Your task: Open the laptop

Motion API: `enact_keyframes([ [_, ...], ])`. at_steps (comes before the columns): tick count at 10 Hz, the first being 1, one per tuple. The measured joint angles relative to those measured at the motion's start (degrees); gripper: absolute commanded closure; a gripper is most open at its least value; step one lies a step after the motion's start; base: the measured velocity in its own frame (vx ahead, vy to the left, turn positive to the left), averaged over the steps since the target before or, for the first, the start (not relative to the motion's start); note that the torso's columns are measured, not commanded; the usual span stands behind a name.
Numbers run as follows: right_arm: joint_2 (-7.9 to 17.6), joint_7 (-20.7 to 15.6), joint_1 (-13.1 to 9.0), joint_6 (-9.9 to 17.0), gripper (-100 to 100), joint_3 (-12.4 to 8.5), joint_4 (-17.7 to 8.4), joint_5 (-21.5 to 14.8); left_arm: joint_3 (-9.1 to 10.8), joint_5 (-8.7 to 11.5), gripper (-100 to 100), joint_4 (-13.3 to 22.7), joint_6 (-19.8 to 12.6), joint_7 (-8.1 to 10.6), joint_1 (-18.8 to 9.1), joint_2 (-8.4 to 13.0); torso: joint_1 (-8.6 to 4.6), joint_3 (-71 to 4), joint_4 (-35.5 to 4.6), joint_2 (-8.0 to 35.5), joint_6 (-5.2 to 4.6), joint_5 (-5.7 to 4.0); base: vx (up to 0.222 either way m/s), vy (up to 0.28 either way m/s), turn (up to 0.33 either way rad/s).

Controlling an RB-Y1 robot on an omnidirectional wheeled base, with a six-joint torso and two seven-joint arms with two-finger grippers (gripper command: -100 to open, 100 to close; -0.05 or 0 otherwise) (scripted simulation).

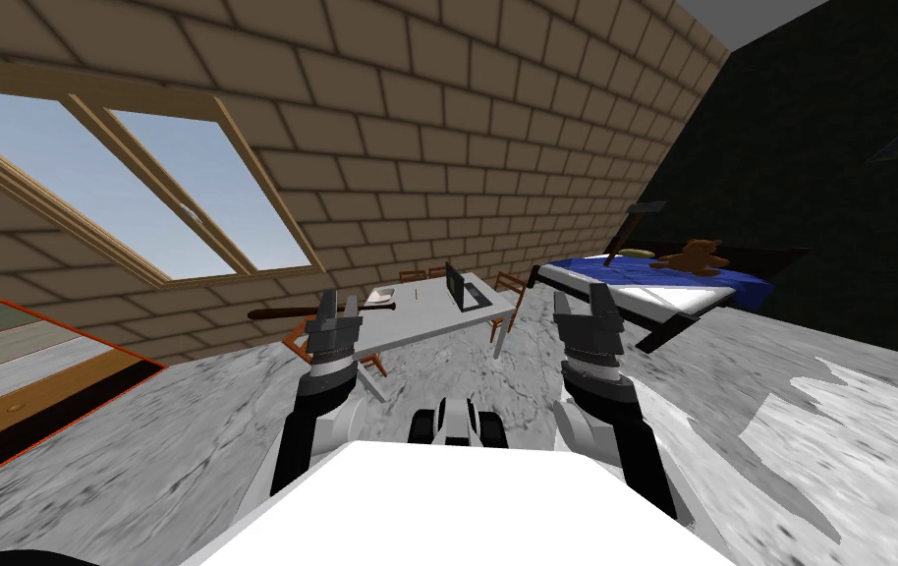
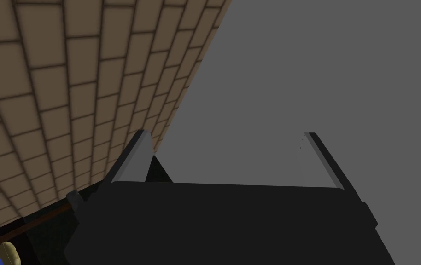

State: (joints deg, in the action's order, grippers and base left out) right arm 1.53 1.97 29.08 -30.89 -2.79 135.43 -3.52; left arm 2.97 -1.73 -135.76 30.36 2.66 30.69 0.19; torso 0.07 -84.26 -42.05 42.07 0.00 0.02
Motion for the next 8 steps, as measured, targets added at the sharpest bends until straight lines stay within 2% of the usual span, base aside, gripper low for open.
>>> enact_keyframes([
  [3,4.4,-1.1,-0.5,0.9,-100,-0.8,-1.8,-1.7,0.0,0.0,0,0.0,0.0,0.0,0.0,0.0,-0.01,-0.3,-0.2,0.2,0.0,-0.01,0.021,0.059,0.039],
  [5,7.1,-2.2,-0.9,2.4,-100,-1.3,-2.7,-3.6,0.0,0.0,0,0.0,0.0,0.0,0.0,0.0,-0.05,-0.3,-0.2,0.2,0.0,-0.02,0.021,0.07,0.058],
  [7,9.3,-3.8,-0.6,3.1,-100,-1.7,-4.3,-5.9,-0.01,0.0,0,0.0,0.0,0.0,0.0,0.0,0.0,-0.3,-0.2,0.2,0.0,0.0,0.019,0.1,0.051],
  [8,10.4,-4.6,-1.4,3.8,-100,-2.1,-5.7,-7.2,-0.01,0.0,0,0.0,0.0,0.0,0.0,0.0,-0.01,-0.3,-0.2,0.2,0.0,0.0,0.027,0.112,0.071],
])
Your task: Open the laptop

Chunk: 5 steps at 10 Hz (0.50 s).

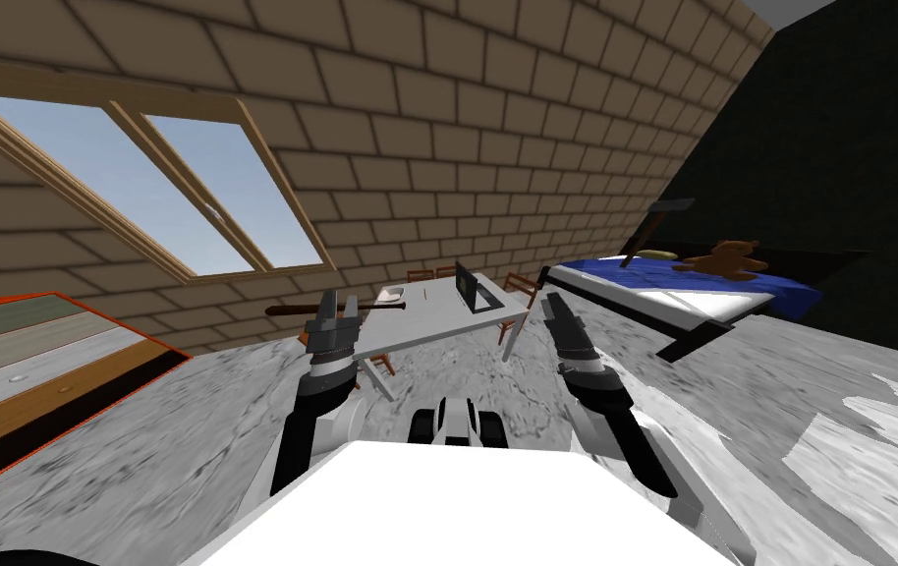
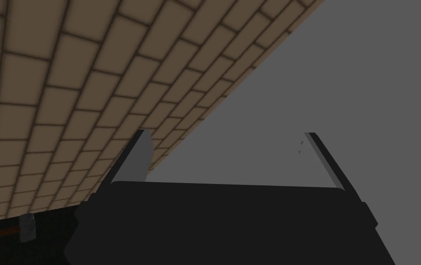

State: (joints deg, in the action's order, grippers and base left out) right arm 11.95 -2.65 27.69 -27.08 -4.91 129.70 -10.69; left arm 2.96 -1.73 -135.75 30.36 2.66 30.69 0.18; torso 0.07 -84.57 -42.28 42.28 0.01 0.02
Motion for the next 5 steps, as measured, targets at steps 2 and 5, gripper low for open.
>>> enact_keyframes([
  [2,2.3,-1.6,-0.9,1.5,-100,-1.0,-2.4,-2.7,0.0,0.0,0,0.0,0.0,0.0,0.0,0.0,-0.01,0.0,0.0,0.0,-0.01,-0.01,0.031,0.115,0.066],
  [5,5.5,-4.7,-1.5,3.7,-100,-2.2,-5.6,-7.3,0.0,0.0,0,0.0,0.0,0.0,0.0,0.0,-0.01,0.0,0.0,0.0,-0.01,-0.01,0.044,0.119,0.079],
])
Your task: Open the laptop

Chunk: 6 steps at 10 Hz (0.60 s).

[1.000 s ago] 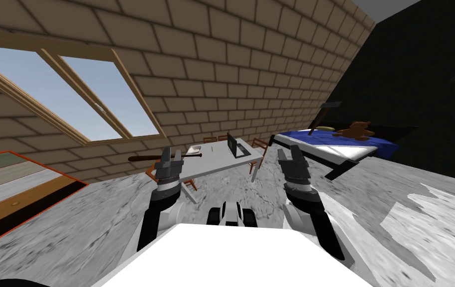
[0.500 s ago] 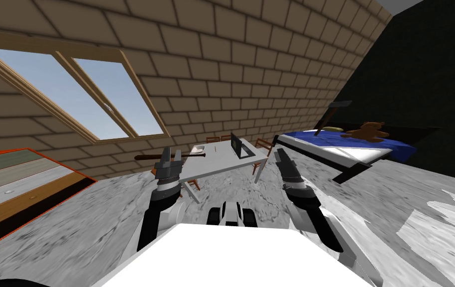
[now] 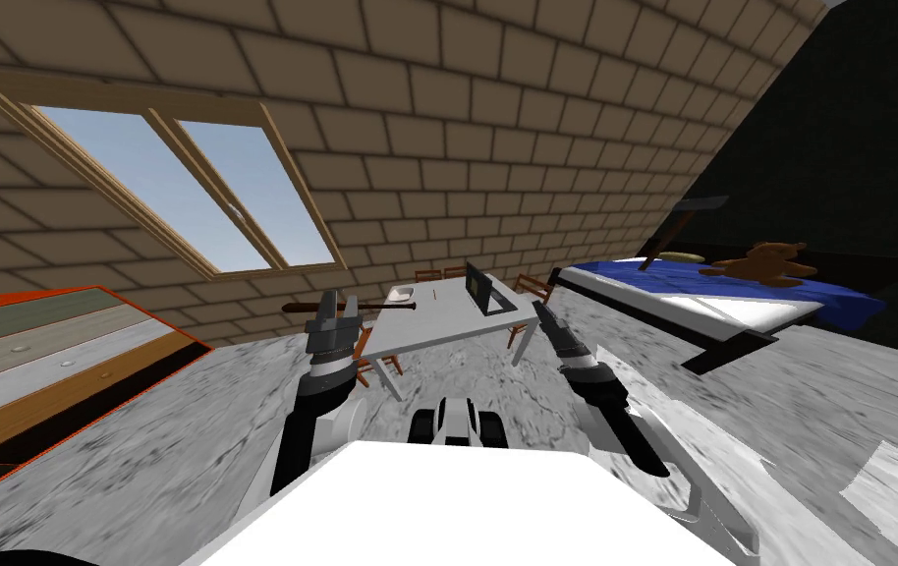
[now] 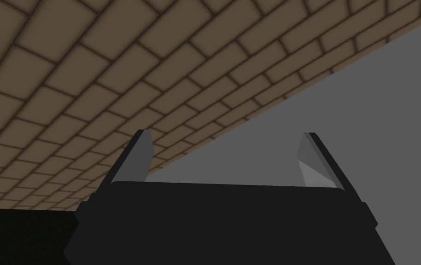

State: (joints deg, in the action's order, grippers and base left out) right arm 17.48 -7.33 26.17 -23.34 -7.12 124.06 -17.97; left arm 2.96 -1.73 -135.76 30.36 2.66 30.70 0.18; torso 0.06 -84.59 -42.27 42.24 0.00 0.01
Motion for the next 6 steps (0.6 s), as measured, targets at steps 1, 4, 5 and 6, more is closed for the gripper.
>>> enact_keyframes([
  [1,1.1,-1.2,-0.6,1.0,-100,-0.3,-1.2,-1.7,0.0,0.0,0,0.0,0.0,0.0,0.0,0.0,-0.05,0.0,0.0,0.0,0.0,0.0,0.039,0.128,0.095],
  [4,5.3,-4.2,-1.9,5.4,-100,-1.3,-3.8,-6.9,0.0,0.0,0,0.0,0.0,0.0,0.0,0.0,-0.01,0.0,0.0,0.1,0.0,0.0,0.037,0.12,0.062],
  [5,5.7,-4.9,-1.7,5.1,-100,-1.9,-5.1,-7.5,0.0,0.0,0,0.0,0.0,0.0,0.0,0.0,-0.18,0.1,0.0,0.1,-0.02,-0.04,0.023,0.074,0.049],
  [6,6.7,-5.6,-1.8,4.9,-100,-2.6,-6.5,-8.4,0.01,0.0,0,0.0,0.0,0.0,0.0,0.0,-0.21,0.1,0.0,0.1,0.0,-0.06,0.038,0.095,0.107],
])
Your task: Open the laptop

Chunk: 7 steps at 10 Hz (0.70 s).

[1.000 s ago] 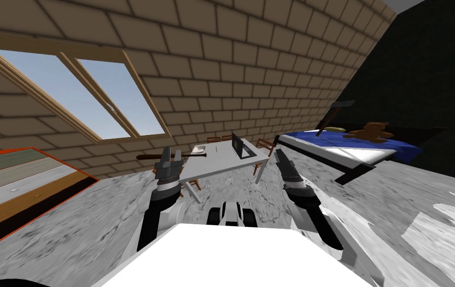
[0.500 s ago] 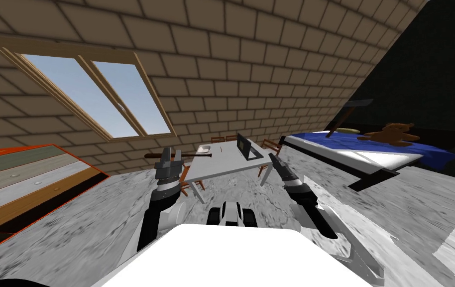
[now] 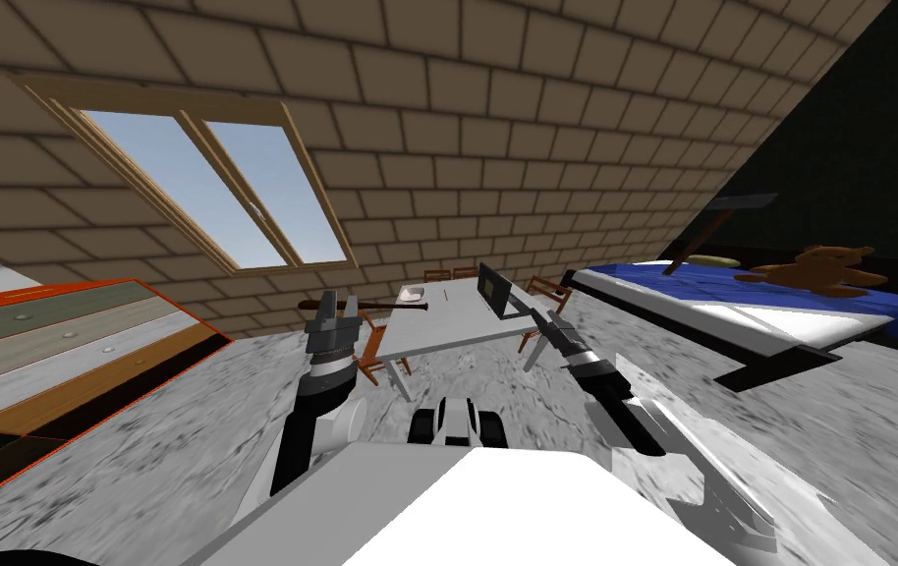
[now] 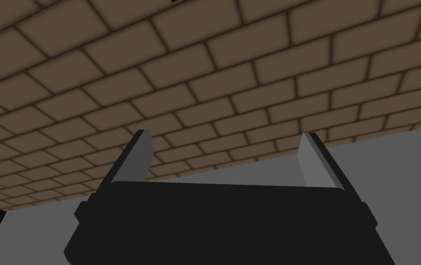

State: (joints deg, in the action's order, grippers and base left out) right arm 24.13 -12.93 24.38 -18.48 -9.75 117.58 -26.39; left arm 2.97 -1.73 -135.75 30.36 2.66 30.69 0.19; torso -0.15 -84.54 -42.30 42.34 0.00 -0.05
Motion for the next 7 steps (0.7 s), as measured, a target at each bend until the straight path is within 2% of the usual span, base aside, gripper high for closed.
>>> enact_keyframes([
  [2,2.6,-2.1,-0.5,1.3,-100,-1.1,-2.9,-3.1,0.0,0.0,0,0.0,0.0,0.0,0.0,0.0,0.22,-0.1,0.0,-0.1,0.0,0.07,0.058,0.122,0.099],
  [3,4.3,-3.1,-1.2,2.9,-100,-1.4,-4.0,-4.8,0.0,0.0,0,0.0,0.0,0.0,0.0,0.0,0.29,-0.1,0.0,-0.1,0.01,0.09,0.032,0.096,0.027],
  [5,6.2,-4.2,-1.5,4.1,-100,-2.2,-5.8,-6.5,0.0,0.0,0,0.0,0.0,0.0,0.0,0.0,0.05,0.0,0.0,0.0,0.0,0.01,0.038,0.092,0.085],
  [6,7.1,-5.4,-1.7,4.2,-100,-3.0,-7.7,-8.0,0.0,0.0,0,0.0,0.0,0.0,0.0,0.0,0.14,0.0,0.0,0.0,0.0,0.03,0.047,0.124,0.119],
  [7,8.5,-6.6,-2.8,5.4,-100,-2.9,-9.5,-9.8,0.0,0.0,0,0.0,0.0,0.0,0.0,0.0,0.23,-0.1,0.0,-0.1,0.02,0.07,0.058,0.131,0.098],
])
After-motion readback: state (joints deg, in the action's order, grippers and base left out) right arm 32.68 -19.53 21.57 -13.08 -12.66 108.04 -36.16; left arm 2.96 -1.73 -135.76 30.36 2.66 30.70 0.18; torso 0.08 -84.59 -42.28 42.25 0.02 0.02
